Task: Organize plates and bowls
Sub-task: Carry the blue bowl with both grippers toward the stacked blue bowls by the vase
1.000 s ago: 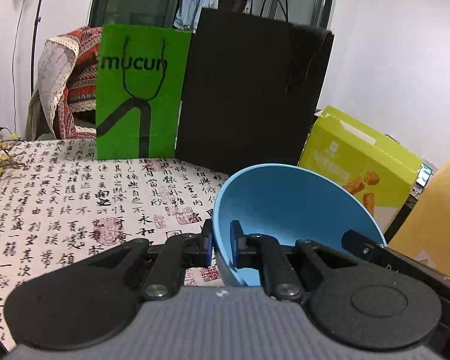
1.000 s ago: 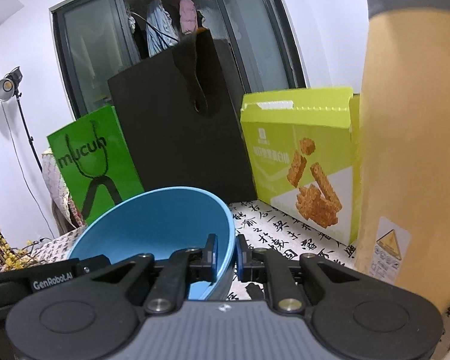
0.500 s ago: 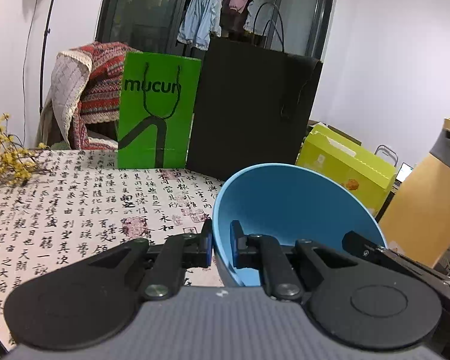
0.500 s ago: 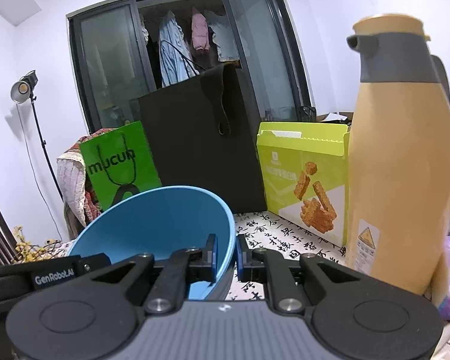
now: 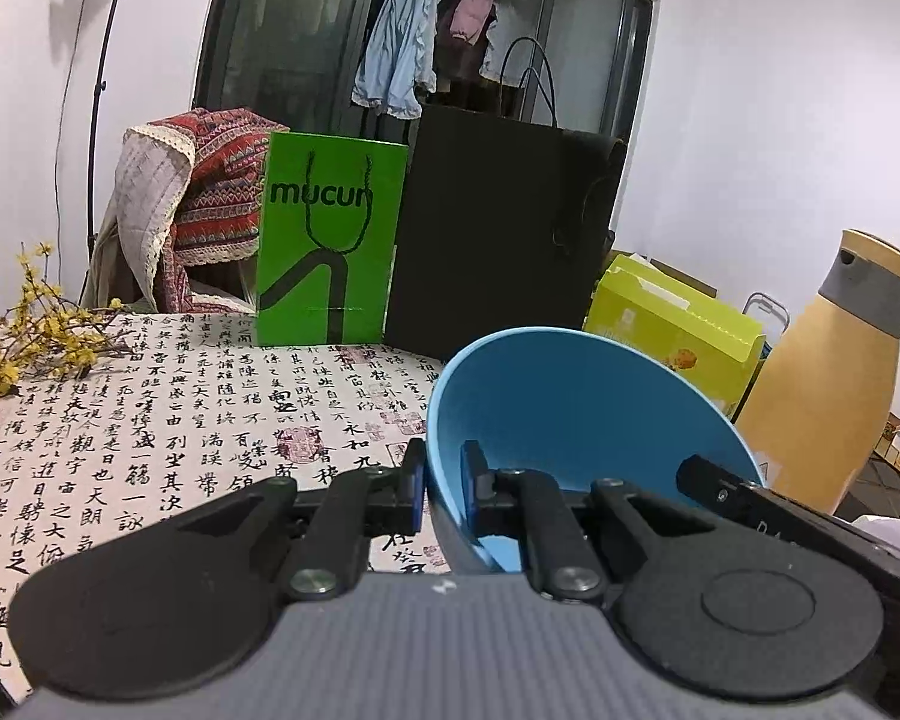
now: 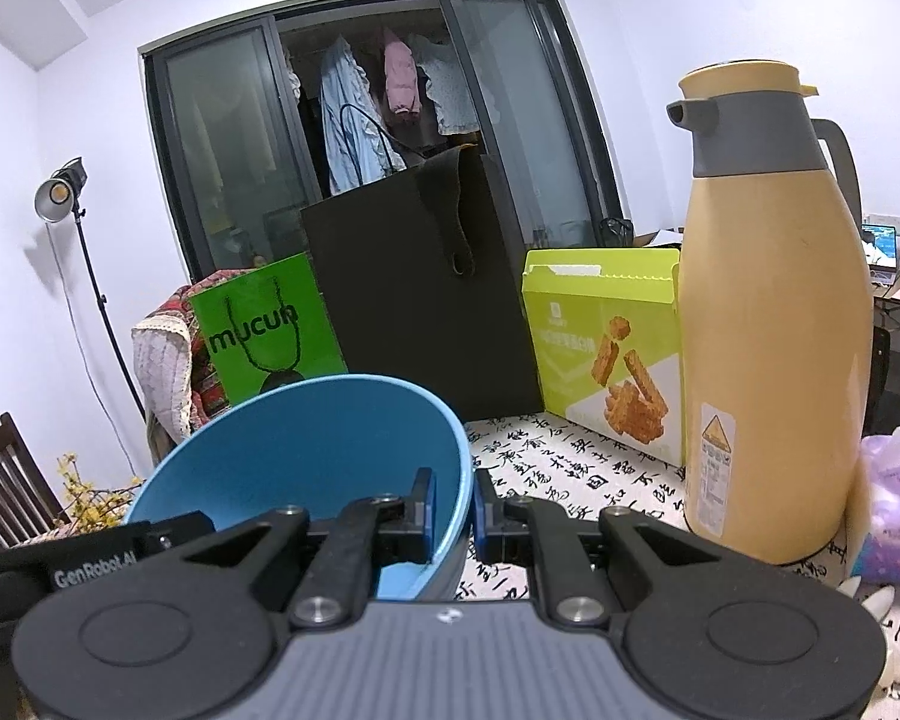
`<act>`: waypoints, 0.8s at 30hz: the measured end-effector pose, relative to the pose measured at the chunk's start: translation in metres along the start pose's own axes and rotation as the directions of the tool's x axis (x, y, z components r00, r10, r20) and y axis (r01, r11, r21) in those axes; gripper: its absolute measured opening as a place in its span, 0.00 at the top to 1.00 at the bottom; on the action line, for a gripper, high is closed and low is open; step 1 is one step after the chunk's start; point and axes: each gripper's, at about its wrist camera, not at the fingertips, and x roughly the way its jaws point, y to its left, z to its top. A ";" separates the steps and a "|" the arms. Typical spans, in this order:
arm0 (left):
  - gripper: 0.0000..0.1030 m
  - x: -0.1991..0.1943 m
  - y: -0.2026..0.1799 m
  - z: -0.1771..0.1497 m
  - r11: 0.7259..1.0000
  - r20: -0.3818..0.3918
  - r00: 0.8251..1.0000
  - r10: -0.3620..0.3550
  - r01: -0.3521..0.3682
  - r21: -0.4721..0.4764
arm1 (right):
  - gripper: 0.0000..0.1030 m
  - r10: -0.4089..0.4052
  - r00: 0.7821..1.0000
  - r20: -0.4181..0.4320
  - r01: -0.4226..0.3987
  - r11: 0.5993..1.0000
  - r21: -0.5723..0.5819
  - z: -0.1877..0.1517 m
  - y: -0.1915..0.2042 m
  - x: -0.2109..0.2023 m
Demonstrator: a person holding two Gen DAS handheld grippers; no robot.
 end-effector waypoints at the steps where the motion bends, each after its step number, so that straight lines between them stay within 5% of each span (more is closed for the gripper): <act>1: 0.88 -0.002 0.001 -0.001 1.000 0.002 1.000 0.001 -0.001 0.002 | 0.88 0.000 1.000 0.003 0.000 1.000 -0.003 -0.001 0.001 -0.002; 24: 0.88 -0.036 0.045 -0.018 0.998 0.015 0.999 0.040 -0.039 -0.048 | 0.88 0.039 0.999 -0.011 -0.040 0.998 -0.041 -0.030 0.041 -0.020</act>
